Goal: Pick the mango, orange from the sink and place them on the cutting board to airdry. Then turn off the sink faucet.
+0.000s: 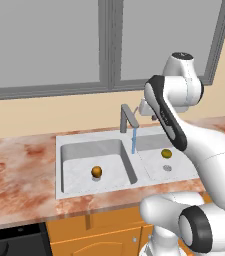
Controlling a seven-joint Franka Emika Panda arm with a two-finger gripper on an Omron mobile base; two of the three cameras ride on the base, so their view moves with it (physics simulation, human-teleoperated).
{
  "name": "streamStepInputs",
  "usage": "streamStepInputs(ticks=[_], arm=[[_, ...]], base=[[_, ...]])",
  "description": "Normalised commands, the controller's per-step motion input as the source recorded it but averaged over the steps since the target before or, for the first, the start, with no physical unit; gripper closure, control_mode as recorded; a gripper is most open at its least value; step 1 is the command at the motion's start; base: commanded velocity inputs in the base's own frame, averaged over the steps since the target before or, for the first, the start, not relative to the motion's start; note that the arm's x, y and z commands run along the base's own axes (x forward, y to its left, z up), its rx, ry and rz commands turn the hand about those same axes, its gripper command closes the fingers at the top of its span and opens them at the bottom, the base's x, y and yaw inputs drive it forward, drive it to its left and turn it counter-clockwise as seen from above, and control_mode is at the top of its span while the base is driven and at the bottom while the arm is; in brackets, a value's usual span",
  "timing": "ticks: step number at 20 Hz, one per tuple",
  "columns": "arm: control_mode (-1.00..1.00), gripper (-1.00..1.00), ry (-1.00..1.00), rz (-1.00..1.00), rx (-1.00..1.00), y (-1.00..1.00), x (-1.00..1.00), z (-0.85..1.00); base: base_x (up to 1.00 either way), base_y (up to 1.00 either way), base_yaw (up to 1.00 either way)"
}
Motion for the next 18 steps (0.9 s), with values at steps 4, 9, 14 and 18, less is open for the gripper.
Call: streamStepInputs(ticks=[4, 9, 14, 18], arm=[[-1.0, -1.0, 0.0, 0.0, 0.0, 0.08, -0.18, -0.05], [-1.0, -1.0, 0.0, 0.0, 0.06, 0.28, -0.31, -0.16], [-1.0, -1.0, 0.0, 0.0, 0.17, 0.16, -0.22, -0.13], [-1.0, -1.0, 0.0, 0.0, 0.05, 0.41, -0.22, -0.04]], base=[[0.0, 0.0, 0.0], [0.0, 0.0, 0.0], [0.0, 0.0, 0.0], [0.0, 0.0, 0.0]])
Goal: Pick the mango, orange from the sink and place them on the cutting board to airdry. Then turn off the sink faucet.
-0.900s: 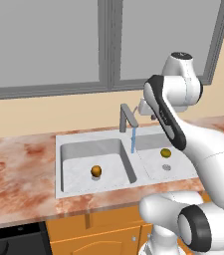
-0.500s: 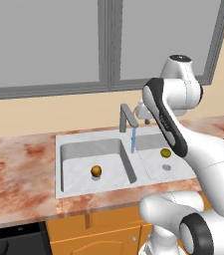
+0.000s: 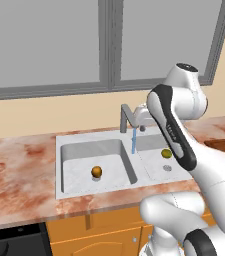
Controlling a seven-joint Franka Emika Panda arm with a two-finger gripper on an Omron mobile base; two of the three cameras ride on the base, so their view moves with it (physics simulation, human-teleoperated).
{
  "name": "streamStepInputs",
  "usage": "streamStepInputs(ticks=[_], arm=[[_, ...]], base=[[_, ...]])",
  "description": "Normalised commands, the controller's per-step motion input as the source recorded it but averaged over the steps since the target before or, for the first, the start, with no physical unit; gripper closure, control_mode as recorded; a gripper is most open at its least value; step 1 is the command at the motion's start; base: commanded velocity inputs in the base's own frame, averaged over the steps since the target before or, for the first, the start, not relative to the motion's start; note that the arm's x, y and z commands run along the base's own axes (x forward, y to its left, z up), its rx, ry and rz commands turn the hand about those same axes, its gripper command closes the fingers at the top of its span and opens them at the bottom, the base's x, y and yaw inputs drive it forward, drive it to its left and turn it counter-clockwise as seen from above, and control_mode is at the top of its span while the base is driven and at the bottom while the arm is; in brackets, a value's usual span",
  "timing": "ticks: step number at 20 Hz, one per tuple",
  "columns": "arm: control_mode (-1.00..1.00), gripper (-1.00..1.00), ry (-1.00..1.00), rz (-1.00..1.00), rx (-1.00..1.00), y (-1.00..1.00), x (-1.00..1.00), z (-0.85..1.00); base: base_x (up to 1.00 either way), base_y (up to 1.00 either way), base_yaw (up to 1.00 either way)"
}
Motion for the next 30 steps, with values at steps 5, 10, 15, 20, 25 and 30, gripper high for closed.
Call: streamStepInputs(ticks=[5, 10, 15, 20, 25, 30], arm=[[-1.0, -1.0, 0.0, 0.0, -0.01, 0.61, -0.06, 0.0], [-1.0, -1.0, 0.0, 0.01, 0.0, 0.45, 0.0, -0.02], [-1.0, -1.0, -0.03, 0.0, -0.03, 0.33, 0.13, -0.32], [-1.0, -1.0, 0.0, 0.0, -0.04, 0.41, 0.25, -0.31], [-1.0, -1.0, 0.02, 0.0, -0.01, 0.21, 0.25, -0.28], [-1.0, -1.0, 0.02, 0.0, 0.0, 0.02, 0.2, -0.35]], base=[[0.0, 0.0, 0.0], [0.0, 0.0, 0.0], [0.0, 0.0, 0.0], [0.0, 0.0, 0.0], [0.0, 0.0, 0.0], [0.0, 0.0, 0.0]])
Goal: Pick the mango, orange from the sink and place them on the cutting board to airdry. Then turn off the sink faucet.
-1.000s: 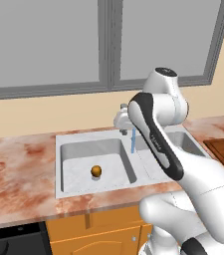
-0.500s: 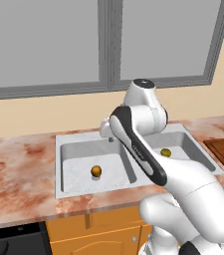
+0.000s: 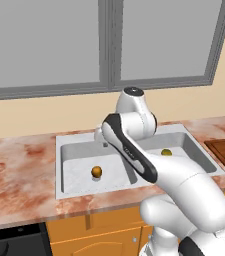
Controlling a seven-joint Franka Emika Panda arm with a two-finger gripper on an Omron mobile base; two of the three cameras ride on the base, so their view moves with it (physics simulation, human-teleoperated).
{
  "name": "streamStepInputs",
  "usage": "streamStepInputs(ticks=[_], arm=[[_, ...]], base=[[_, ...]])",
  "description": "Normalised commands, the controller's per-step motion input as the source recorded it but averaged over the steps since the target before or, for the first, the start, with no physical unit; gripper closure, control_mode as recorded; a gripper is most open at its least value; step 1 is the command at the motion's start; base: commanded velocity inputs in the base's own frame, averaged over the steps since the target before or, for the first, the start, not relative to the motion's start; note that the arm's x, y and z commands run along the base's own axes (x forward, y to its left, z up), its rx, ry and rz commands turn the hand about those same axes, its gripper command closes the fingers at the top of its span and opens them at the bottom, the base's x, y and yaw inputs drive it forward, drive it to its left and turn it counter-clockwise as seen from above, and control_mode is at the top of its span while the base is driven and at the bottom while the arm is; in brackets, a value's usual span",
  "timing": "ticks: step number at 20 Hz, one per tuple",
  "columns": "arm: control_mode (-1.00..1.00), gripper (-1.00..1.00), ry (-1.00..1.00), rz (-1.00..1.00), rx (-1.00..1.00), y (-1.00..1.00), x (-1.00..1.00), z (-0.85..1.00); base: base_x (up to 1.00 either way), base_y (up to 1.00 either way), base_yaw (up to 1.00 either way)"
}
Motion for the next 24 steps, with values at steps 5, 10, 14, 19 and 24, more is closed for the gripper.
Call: streamStepInputs(ticks=[5, 10, 14, 19, 24], arm=[[-1.0, -1.0, 0.0, 0.0, 0.0, 0.0, 0.19, -0.4], [-1.0, -1.0, 0.01, 0.0, 0.0, 0.0, 0.14, -0.39], [-1.0, -1.0, 0.0, 0.0, 0.0, 0.03, 0.17, -0.25], [-1.0, -1.0, 0.0, 0.0, 0.0, 0.03, 0.18, -0.27], [-1.0, -1.0, 0.0, 0.0, 0.0, 0.0, 0.14, -0.35]], base=[[0.0, 0.0, 0.0], [0.0, 0.0, 0.0], [0.0, 0.0, 0.0], [0.0, 0.0, 0.0], [0.0, 0.0, 0.0]])
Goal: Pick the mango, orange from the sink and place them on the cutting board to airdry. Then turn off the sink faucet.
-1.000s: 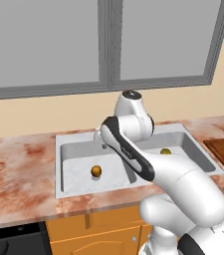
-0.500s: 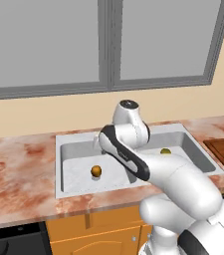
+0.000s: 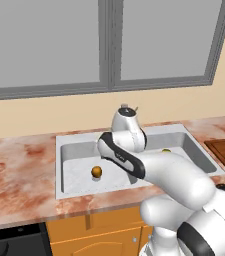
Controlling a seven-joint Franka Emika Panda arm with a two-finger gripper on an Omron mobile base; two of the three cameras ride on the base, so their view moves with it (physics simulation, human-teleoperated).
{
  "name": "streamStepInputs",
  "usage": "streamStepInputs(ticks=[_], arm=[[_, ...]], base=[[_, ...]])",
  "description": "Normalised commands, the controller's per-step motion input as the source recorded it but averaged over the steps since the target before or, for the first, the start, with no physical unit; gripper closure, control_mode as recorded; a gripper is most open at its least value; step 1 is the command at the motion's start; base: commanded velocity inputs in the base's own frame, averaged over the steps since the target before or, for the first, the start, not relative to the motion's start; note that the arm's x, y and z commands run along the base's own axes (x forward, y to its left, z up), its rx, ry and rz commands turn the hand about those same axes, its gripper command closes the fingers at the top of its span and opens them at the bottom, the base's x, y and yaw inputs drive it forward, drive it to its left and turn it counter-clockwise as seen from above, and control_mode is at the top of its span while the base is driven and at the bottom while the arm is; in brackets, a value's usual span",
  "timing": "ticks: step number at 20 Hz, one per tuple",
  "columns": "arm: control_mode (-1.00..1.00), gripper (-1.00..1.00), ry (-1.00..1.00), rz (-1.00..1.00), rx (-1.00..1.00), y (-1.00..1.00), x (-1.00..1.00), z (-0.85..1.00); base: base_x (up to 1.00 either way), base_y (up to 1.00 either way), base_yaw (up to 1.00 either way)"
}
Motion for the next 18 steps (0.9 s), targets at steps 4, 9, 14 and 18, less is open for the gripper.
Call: streamStepInputs(ticks=[4, 9, 14, 18], arm=[[-1.0, -1.0, 0.0, 0.0, 0.0, 0.02, 0.19, -0.37], [-1.0, -1.0, 0.0, 0.0, 0.0, 0.03, 0.19, -0.29], [-1.0, -1.0, 0.0, 0.0, 0.0, 0.02, 0.11, -0.23], [-1.0, -1.0, 0.0, 0.0, 0.0, 0.05, 0.15, -0.24]], base=[[0.0, 0.0, 0.0], [0.0, 0.0, 0.0], [0.0, 0.0, 0.0], [0.0, 0.0, 0.0]])
